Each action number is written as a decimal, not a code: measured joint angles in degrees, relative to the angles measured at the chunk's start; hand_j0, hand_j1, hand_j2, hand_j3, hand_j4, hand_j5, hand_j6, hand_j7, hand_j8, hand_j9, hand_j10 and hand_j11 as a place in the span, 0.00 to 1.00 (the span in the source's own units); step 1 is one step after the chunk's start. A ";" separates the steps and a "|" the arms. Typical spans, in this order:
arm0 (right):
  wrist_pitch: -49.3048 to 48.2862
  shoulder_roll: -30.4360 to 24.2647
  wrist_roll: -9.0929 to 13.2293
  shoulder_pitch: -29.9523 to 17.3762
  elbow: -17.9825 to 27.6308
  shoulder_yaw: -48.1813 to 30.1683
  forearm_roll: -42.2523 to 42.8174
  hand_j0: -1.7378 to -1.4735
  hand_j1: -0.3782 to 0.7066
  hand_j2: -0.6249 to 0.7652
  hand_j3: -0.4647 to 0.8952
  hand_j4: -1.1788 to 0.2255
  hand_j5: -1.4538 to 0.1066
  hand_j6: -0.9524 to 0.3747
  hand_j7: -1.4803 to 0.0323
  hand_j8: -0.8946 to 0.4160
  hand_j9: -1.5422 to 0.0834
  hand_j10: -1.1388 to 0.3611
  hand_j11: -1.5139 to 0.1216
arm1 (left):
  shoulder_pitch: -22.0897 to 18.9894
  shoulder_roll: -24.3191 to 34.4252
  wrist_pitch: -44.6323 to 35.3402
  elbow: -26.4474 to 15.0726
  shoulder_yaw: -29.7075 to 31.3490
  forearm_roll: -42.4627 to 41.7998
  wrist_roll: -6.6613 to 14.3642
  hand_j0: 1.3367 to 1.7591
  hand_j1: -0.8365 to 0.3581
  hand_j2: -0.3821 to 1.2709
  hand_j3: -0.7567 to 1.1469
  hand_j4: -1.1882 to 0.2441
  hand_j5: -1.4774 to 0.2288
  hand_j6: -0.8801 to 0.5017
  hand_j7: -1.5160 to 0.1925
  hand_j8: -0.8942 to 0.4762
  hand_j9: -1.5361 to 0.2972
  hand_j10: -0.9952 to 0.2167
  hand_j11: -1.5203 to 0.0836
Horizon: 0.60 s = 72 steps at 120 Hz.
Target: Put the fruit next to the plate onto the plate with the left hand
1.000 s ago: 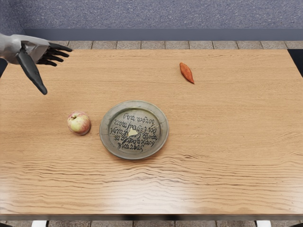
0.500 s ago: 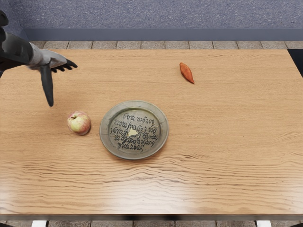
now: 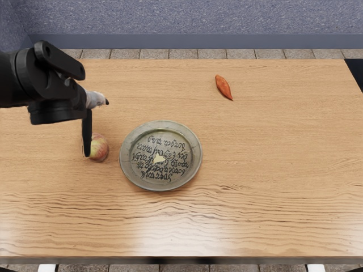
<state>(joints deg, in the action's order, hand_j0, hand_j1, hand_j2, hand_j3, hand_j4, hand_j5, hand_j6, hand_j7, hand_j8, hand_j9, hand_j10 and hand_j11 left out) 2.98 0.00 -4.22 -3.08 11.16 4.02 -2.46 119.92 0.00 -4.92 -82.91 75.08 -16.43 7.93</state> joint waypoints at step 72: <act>0.01 0.00 0.00 0.00 0.00 -0.01 0.00 0.30 0.04 0.45 0.34 0.83 0.92 0.71 0.97 0.67 0.94 0.75 0.92 | -2.07 0.29 -15.52 -9.07 -0.08 -10.88 -3.49 0.76 0.98 0.23 0.40 0.82 0.86 0.63 0.88 0.65 0.83 0.81 0.94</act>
<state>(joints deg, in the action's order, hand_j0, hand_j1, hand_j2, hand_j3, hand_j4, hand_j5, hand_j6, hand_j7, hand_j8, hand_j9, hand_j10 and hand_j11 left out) 2.99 0.00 -4.22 -3.08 11.16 4.01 -2.46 117.85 0.29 -20.44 -91.98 75.00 -27.31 4.45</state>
